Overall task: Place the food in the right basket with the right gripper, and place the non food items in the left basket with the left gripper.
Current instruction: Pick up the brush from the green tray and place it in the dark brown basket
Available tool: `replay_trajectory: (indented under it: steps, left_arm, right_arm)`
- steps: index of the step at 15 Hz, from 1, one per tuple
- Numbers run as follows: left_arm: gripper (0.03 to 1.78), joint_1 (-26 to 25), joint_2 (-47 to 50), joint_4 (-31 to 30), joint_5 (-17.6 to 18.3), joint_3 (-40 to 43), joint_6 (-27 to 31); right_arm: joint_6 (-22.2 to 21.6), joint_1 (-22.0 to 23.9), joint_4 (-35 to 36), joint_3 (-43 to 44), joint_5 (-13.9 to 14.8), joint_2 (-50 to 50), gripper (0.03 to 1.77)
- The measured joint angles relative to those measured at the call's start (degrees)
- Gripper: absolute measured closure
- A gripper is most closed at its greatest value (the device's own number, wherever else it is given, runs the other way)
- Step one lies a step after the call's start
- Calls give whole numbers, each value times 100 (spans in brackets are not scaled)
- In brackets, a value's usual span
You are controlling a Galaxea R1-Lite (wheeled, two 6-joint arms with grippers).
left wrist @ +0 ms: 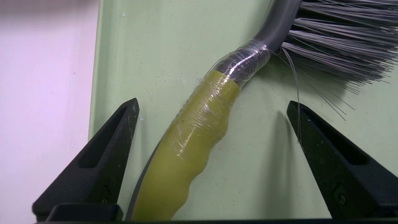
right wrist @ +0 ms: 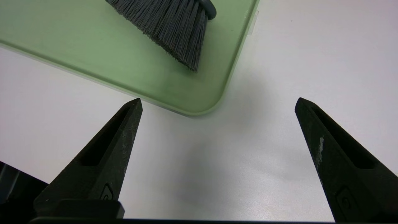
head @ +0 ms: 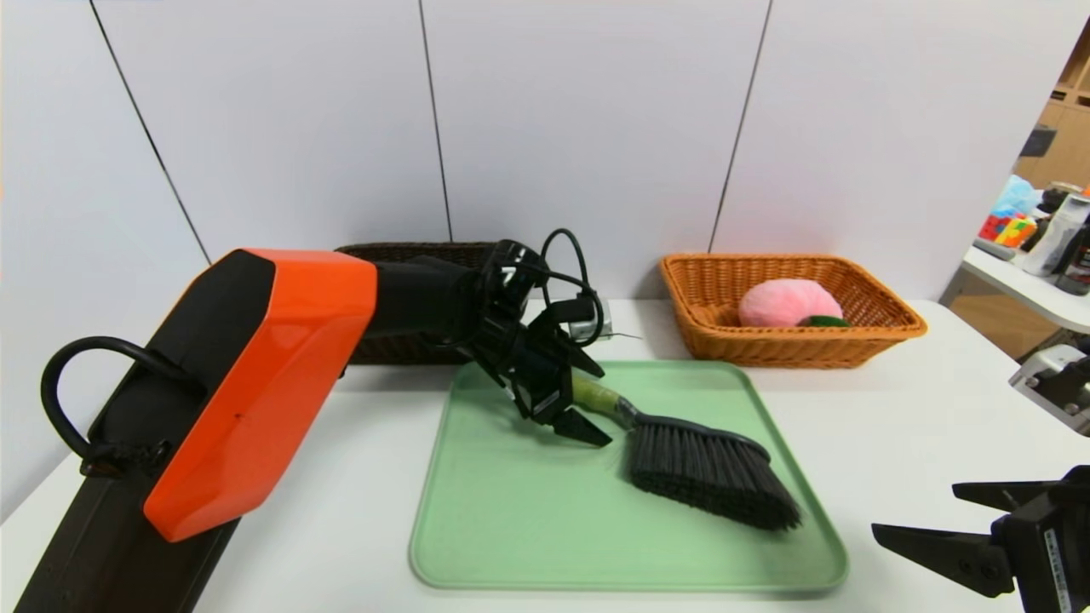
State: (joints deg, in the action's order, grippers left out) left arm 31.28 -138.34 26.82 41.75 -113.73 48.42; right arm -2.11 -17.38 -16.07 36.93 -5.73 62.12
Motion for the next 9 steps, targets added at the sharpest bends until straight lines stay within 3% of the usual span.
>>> replay_trajectory:
  steps: [5, 9]
  left_arm:
    - [15, -6, -33, 0, -13, 0, 0]
    - [78, -6, -111, -139, 2, -5, -9]
  right_arm:
    - [7, 0, 0, 0, -9, 0, 10]
    - [10, 0, 0, 0, -11, 0, 10]
